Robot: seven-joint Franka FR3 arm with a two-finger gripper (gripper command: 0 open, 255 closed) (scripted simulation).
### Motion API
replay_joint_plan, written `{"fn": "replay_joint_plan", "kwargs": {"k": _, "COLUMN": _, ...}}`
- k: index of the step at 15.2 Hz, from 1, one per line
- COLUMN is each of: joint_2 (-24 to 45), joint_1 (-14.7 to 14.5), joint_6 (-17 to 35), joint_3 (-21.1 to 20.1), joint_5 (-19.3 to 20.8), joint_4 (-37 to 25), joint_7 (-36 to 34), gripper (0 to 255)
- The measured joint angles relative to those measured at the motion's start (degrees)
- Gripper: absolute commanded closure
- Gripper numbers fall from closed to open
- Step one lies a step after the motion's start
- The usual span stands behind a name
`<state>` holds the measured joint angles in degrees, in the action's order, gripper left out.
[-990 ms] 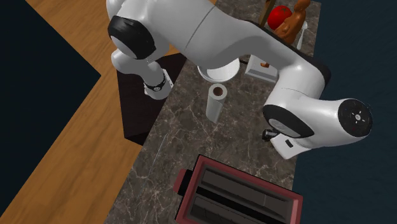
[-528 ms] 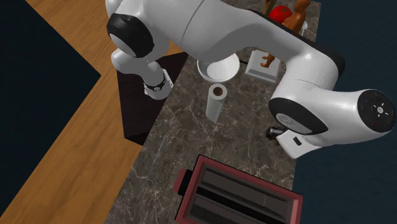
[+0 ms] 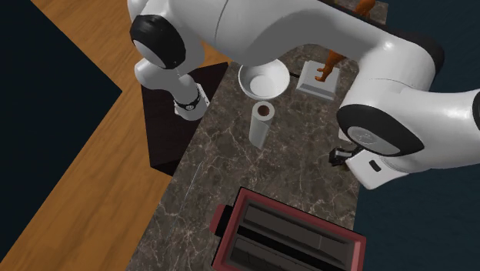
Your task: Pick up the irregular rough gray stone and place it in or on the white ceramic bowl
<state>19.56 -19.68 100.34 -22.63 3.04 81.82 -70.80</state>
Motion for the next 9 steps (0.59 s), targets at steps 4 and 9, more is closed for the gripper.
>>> {"fn": "replay_joint_plan", "kwargs": {"k": 4, "joint_2": -1.10, "joint_1": 0.13, "joint_6": -1.88, "joint_3": -0.14, "joint_5": -0.39, "joint_4": -0.83, "joint_7": 0.02, "gripper": 255}}
{"fn": "replay_joint_plan", "kwargs": {"k": 9, "joint_2": -12.45, "joint_1": 1.48, "joint_6": 2.06, "joint_3": -1.19, "joint_5": -4.65, "joint_4": 13.65, "joint_7": 0.25, "gripper": 255}}
